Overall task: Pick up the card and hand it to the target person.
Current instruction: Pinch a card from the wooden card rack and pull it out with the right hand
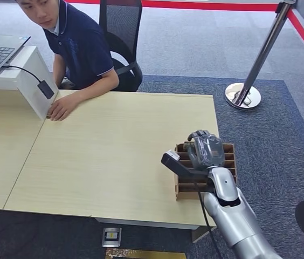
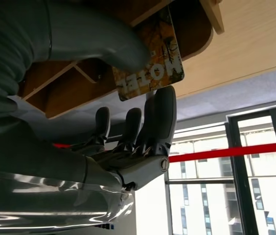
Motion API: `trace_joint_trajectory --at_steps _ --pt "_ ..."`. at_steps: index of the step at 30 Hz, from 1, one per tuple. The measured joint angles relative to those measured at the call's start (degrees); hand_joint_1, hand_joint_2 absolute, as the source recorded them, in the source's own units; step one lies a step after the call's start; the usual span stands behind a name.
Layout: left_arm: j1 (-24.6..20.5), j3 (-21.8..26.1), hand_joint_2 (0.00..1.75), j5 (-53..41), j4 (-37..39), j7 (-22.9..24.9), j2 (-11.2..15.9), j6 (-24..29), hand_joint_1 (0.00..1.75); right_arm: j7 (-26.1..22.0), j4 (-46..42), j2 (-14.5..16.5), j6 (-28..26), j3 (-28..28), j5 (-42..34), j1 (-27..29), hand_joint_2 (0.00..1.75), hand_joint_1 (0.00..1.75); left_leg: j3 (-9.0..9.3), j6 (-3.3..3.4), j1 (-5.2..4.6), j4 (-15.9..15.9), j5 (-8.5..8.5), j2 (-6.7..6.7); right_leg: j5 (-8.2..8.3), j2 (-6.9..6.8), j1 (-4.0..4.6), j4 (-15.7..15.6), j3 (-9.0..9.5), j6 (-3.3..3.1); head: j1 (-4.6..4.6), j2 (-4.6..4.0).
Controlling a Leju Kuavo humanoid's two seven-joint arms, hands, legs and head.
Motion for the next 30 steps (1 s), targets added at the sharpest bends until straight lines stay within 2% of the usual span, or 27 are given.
trace_joint_trajectory --at_steps 7,15,16,19,21,30 --pt "-0.01 -0.13 0.0 -0.03 0.0 0.11 0.01 -0.09 0.0 0.18 -0.45 -0.5 0.21 -0.11 0.16 0.61 1.75 0.95 0.0 0.0 0.0 0.0 0.0 0.0 0.0 0.0 0.0 0.0 0.0 0.0 0.0 0.01" --pt "-0.01 -0.15 0.0 -0.03 0.0 0.17 0.02 -0.09 0.0 -0.13 -0.41 -0.76 0.58 -0.45 -0.3 0.47 1.75 1.11 0.0 0.0 0.0 0.0 0.0 0.0 0.0 0.0 0.0 0.0 0.0 0.0 0.01 -0.01" --pt "-0.01 -0.17 0.0 -0.03 0.0 0.17 0.02 -0.11 0.0 -0.2 -0.39 -0.78 0.54 -0.5 -0.4 0.43 1.75 1.17 0.0 0.0 0.0 0.0 0.0 0.0 0.0 0.0 0.0 0.0 0.0 0.0 0.01 -0.01" --pt "-0.01 -0.4 0.0 -0.03 0.0 0.17 0.03 -0.26 0.0 -0.43 -0.33 -0.81 0.13 -0.61 -0.58 0.31 1.75 1.58 0.0 0.0 0.0 0.0 0.0 0.0 0.0 0.0 0.0 0.0 0.0 0.0 0.01 -0.01" --pt "-0.01 -0.63 0.0 -0.03 0.0 0.17 0.04 -0.33 0.0 -0.74 -0.3 -0.83 -0.39 -0.69 -0.66 0.26 1.75 1.75 0.0 0.0 0.0 0.0 0.0 0.0 0.0 0.0 0.0 0.0 0.0 0.0 0.01 0.0" --pt "0.02 -1.14 0.0 0.01 0.0 0.17 0.11 -0.52 0.0 -2.47 -1.79 -1.36 -2.41 -0.89 -1.4 0.71 1.75 1.75 0.0 0.0 0.0 0.0 0.0 0.0 0.0 0.0 0.0 0.0 0.0 0.0 -0.01 -0.01"
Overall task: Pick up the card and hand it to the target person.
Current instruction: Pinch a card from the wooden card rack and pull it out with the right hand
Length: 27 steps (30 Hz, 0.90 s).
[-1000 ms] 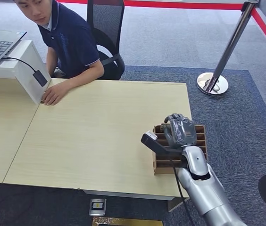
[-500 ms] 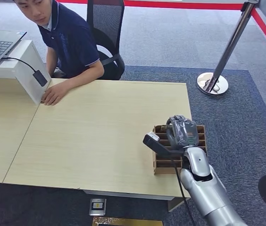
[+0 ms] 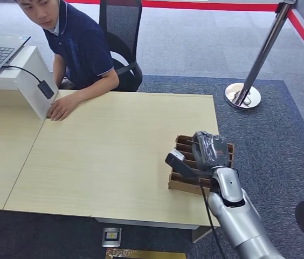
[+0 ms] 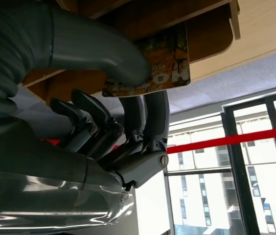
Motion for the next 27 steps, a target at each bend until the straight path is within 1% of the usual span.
trace_joint_trajectory --at_steps 8,13,17,22,24,27 --pt "0.12 -0.01 0.0 0.01 0.0 -0.17 0.04 -0.01 0.0 -2.4 -8.73 -2.12 0.32 -0.14 -2.51 2.91 1.75 1.75 -0.03 0.0 0.0 0.0 -0.01 0.0 -0.01 0.0 0.0 0.0 -0.03 0.0 0.01 0.01" --pt "0.12 -0.01 0.0 0.01 0.0 -0.17 0.04 -0.01 0.0 -3.75 -16.09 -2.71 2.69 -0.18 -2.91 5.35 1.75 1.75 -0.03 0.0 0.0 -0.01 -0.01 0.0 -0.01 0.0 0.0 0.0 -0.04 0.0 0.01 0.02" --pt "0.09 -0.01 0.0 0.01 0.0 -0.17 0.03 -0.01 0.0 -6.41 -20.06 -2.46 5.13 0.19 -3.23 5.8 1.75 1.75 -0.05 0.0 0.01 -0.01 0.0 0.0 0.0 0.0 0.0 0.0 -0.03 0.0 0.01 0.0" --pt "-0.12 -0.13 0.0 0.01 0.0 -0.17 0.02 -0.05 0.0 -8.55 -20.16 -0.21 6.54 2.47 -2.77 3.52 1.75 1.75 -0.05 -0.02 0.01 -0.01 0.02 0.0 0.0 0.0 0.01 0.03 -0.02 -0.01 0.01 0.01" --pt "-0.25 -0.26 0.0 0.01 0.0 -0.17 0.02 -0.12 0.0 -9.41 -18.6 1.32 6.64 3.91 -2.76 1.41 1.75 1.75 -0.05 -0.04 0.01 -0.01 0.03 0.01 0.01 0.0 0.01 0.06 -0.03 -0.01 0.0 0.01" --pt "-0.49 -0.44 0.0 0.01 0.0 -0.17 0.02 -0.16 0.0 -10.17 -13.9 4.53 6.54 6.45 -2.87 -2.89 1.75 1.75 -0.03 -0.06 0.02 -0.01 0.04 0.03 0.0 0.0 0.02 0.11 -0.06 -0.02 0.0 0.01"
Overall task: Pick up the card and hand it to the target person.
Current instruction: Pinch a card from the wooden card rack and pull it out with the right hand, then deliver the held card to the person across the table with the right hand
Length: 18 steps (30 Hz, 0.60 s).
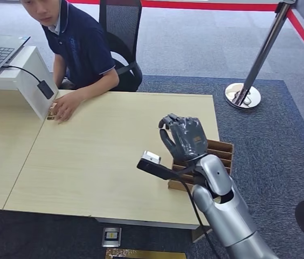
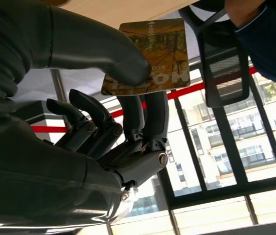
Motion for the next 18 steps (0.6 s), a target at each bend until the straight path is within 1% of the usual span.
trace_joint_trajectory --at_steps 5,10,14,18 --pt "-0.23 -0.69 0.0 -0.01 0.0 0.06 -0.01 -0.01 0.0 -1.52 9.45 5.39 -1.65 3.35 -0.82 -6.43 1.75 1.75 -0.02 -0.03 0.02 0.0 0.02 0.0 0.0 0.0 0.01 0.04 -0.01 -0.01 0.0 0.0" --pt "-0.44 -1.36 0.0 -0.07 0.0 0.99 -0.09 -0.01 0.0 -1.98 19.2 10.86 -3.64 5.46 -1.09 -10.57 1.75 1.75 -0.03 -0.03 0.02 0.0 0.02 -0.01 -0.02 0.0 0.02 0.04 -0.04 -0.03 0.01 0.0" --pt "-0.49 -1.63 0.0 -0.04 0.0 1.51 -0.14 0.13 0.0 -2.03 25.38 13.95 -4.24 6.44 -2.05 -12.97 1.75 1.75 -0.05 -0.03 0.02 0.0 0.02 0.0 -0.02 0.0 0.02 0.04 -0.06 -0.03 0.0 0.01" --pt "-0.53 -1.73 0.0 0.0 0.0 1.69 -0.15 0.54 0.0 -1.99 29.26 15.83 -3.99 8.57 -6.05 -14.78 1.75 1.75 -0.06 -0.03 0.02 0.0 0.02 -0.01 -0.02 0.0 0.02 0.03 -0.07 -0.03 0.0 -0.01"
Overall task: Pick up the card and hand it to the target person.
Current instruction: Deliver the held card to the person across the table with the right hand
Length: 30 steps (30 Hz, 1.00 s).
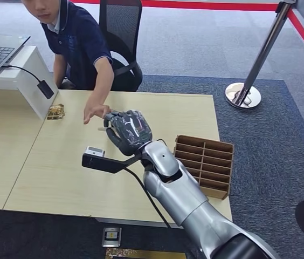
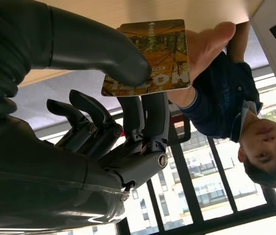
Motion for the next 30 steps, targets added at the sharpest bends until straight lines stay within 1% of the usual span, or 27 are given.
trace_joint_trajectory --at_steps 4,9,14,20,22,24,26,30 --pt "-0.02 0.0 0.0 0.0 0.0 -0.07 0.0 0.26 0.0 0.59 2.0 0.81 -0.02 2.99 -4.29 -1.43 1.75 1.75 0.0 0.0 0.0 0.0 0.0 0.0 0.0 0.0 0.0 0.0 -0.01 0.0 0.01 0.01" --pt "-0.05 -0.28 0.0 -0.08 0.0 -0.02 0.0 0.25 0.0 2.84 3.62 1.03 -1.5 6.45 -7.8 -2.69 1.75 1.75 0.0 0.0 0.0 0.0 0.0 0.0 0.0 0.0 0.0 0.0 -0.01 0.0 0.01 0.01" --pt "-0.12 -0.89 0.0 -0.2 0.0 0.33 0.03 0.25 0.0 4.24 4.92 1.04 -3.07 8.9 -8.74 -3.4 1.75 1.75 0.0 0.0 0.0 0.0 0.0 0.0 0.0 0.0 0.0 0.0 -0.01 0.0 0.01 0.01" --pt "-0.23 -1.77 0.0 -0.57 0.0 0.69 0.06 -0.13 0.0 5.72 5.85 1.04 -4.57 9.75 -8.18 -3.47 1.75 1.74 0.0 0.0 0.0 0.0 0.0 0.0 0.0 0.0 0.0 0.0 -0.02 0.0 0.0 0.01" --pt "-0.27 -2.25 0.0 -0.67 0.0 0.96 0.07 -0.36 0.0 5.99 6.16 1.04 -5.17 9.76 -7.41 -3.44 1.75 1.42 0.0 0.0 0.0 0.0 0.0 0.0 0.0 0.0 0.0 0.0 -0.02 0.0 0.0 0.01" --pt "-0.31 -2.52 0.0 -0.69 0.0 1.01 0.07 -0.46 0.0 5.9 6.52 1.03 -5.61 9.62 -6.41 -3.37 1.75 0.56 0.0 0.0 0.0 0.0 0.0 0.0 0.0 0.0 0.0 0.0 -0.03 0.0 0.01 0.0" --pt "-0.36 -2.75 0.0 -0.67 0.0 1.02 0.08 -0.5 0.0 5.31 6.8 1.03 -5.79 8.97 -5.72 -3.14 1.75 0.0 0.0 0.0 0.0 0.0 0.0 0.0 0.0 0.0 0.0 0.0 -0.03 0.0 0.01 0.0" --pt "-0.4 -3.31 0.0 -0.46 0.0 1.04 0.1 -0.56 0.0 2.35 6.07 0.96 -5.73 5.22 -5.52 -1.56 1.75 0.0 0.0 0.0 0.0 0.0 0.0 0.0 0.0 0.0 0.0 0.0 -0.03 0.0 0.0 0.01"
